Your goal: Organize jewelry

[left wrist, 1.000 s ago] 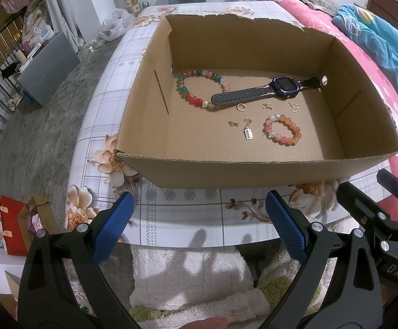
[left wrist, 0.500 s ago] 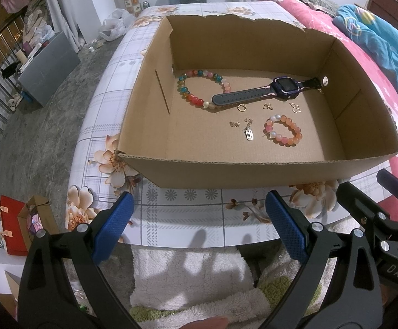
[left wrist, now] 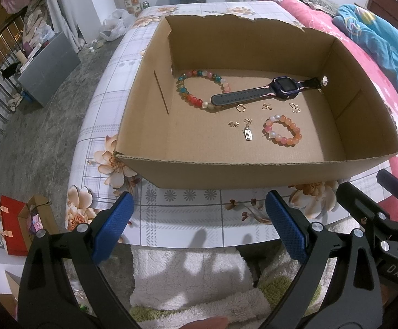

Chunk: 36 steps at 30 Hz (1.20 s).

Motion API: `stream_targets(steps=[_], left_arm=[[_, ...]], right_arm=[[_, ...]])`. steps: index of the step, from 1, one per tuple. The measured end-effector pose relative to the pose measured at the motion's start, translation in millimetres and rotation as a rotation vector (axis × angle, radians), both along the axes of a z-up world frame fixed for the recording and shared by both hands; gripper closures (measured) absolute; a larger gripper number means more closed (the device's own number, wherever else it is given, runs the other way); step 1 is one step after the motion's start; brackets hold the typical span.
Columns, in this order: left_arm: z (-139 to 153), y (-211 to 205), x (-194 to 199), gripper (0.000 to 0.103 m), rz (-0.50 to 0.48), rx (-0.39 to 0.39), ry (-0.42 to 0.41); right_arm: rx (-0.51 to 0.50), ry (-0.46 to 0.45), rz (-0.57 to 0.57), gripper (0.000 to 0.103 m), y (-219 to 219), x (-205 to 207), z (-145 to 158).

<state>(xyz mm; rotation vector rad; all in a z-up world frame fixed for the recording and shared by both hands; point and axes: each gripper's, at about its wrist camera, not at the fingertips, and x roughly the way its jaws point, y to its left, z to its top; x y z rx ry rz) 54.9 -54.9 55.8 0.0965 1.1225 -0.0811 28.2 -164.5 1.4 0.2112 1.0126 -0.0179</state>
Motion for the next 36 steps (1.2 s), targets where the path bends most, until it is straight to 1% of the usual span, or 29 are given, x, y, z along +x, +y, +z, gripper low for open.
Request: stream_targets(steps=[36], left_arm=[[0.4,-1.3,-0.1,0.01,0.001,0.003,-0.002]], right_arm=[[0.001,0.0,0.0,0.007,-1.6,-0.1,-0.2]])
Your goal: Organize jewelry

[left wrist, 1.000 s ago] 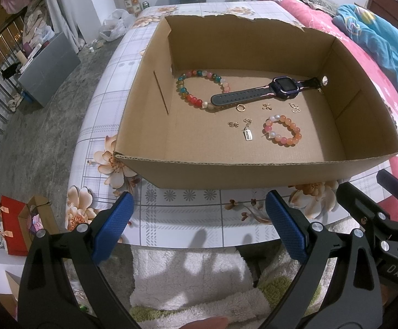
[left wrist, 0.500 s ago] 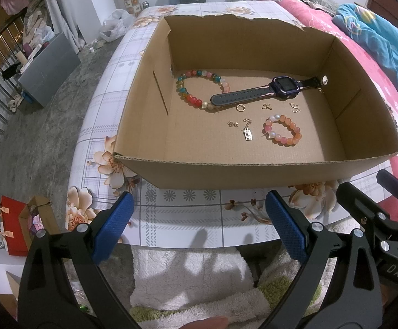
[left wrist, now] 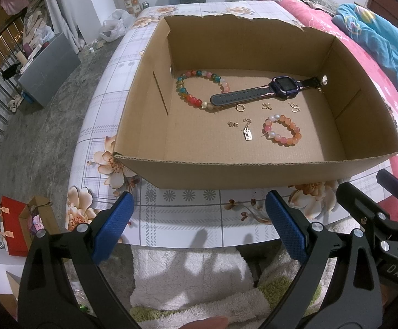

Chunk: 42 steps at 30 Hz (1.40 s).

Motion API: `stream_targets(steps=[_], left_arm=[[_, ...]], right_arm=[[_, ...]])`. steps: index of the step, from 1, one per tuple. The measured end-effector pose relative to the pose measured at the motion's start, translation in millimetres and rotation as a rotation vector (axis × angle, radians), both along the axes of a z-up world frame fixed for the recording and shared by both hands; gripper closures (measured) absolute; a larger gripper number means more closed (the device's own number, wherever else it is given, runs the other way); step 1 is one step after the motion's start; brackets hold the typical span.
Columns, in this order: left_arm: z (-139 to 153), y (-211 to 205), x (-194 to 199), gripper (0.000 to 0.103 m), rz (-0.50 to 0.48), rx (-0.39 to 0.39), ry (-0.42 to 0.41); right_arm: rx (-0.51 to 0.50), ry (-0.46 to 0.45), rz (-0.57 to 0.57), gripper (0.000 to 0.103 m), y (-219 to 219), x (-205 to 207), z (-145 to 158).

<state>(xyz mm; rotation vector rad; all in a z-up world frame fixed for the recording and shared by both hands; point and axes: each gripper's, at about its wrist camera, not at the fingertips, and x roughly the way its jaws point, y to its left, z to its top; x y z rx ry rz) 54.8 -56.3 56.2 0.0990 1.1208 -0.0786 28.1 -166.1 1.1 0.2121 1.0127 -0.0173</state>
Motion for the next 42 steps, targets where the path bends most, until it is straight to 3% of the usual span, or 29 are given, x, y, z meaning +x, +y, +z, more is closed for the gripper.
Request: stream_targets(steps=[42], left_arm=[[4.8,-2.3,2.6,0.01,-0.002,0.019,-0.021]], right_arm=[[0.005,-0.001,0.0,0.007,-0.1,-0.8,1.0]])
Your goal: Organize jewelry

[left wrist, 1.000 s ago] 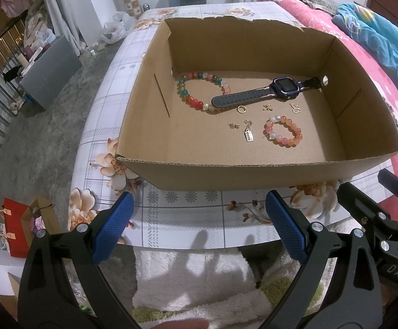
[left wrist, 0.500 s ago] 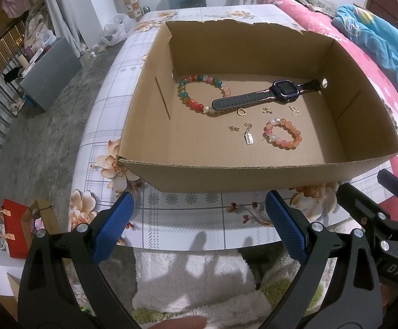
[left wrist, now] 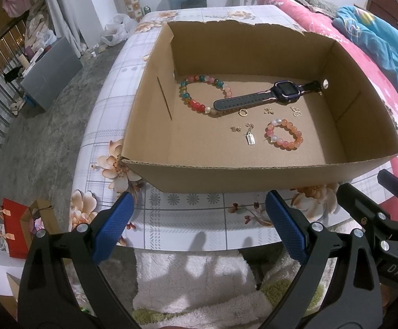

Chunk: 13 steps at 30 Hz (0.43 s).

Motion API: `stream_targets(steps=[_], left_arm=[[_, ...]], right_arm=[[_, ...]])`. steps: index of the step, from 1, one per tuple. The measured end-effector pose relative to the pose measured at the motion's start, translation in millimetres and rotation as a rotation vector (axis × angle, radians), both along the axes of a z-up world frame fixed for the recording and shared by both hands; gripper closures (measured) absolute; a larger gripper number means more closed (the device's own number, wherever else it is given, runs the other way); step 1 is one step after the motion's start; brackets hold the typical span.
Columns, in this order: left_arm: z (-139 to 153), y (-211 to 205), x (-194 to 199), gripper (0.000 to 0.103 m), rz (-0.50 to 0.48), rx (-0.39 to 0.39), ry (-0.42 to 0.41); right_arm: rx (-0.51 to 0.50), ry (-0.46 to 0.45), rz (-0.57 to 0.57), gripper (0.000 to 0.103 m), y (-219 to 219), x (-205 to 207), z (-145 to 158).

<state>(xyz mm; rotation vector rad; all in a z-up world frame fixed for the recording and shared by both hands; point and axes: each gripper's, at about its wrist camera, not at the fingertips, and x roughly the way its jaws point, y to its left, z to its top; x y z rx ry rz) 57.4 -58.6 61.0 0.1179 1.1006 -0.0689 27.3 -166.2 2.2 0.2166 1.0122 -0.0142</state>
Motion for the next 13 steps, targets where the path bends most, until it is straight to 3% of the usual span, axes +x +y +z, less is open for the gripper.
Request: stream_targets(steps=[13], left_arm=[[-0.3,-1.5,0.9,0.01,0.002,-0.013,0.014]], right_arm=[[0.002,0.001,0.001,0.007,-2.2,1.6,1.5]])
